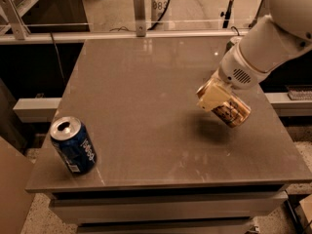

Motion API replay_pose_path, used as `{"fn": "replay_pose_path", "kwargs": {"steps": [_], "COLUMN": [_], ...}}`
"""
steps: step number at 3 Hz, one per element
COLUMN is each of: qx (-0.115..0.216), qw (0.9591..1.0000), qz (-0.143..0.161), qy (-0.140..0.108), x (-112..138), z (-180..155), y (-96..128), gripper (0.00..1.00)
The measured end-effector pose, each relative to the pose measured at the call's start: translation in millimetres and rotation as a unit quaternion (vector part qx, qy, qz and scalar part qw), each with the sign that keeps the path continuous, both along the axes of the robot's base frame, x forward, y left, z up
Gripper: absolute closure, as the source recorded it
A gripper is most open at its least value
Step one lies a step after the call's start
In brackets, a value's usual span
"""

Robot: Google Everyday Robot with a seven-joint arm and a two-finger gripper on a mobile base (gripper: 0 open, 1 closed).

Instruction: Place orange can upright

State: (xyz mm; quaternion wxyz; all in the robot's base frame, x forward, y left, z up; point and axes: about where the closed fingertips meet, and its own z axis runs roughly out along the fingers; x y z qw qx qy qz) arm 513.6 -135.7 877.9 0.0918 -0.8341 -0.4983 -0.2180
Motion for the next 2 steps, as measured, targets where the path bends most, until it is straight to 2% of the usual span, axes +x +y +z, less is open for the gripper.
{"fn": "replay_pose_path", "kwargs": {"steps": [1,2], "qx": [0.019,0.044], "qw": [0.9981,0.9934], "qz": [0.055,0.097], "qy": [-0.018,-0.044], "x": [4.2,10.5], "z": [-0.1,8.5], "y": [-0.4,5.0], "gripper": [1.00,1.00]}}
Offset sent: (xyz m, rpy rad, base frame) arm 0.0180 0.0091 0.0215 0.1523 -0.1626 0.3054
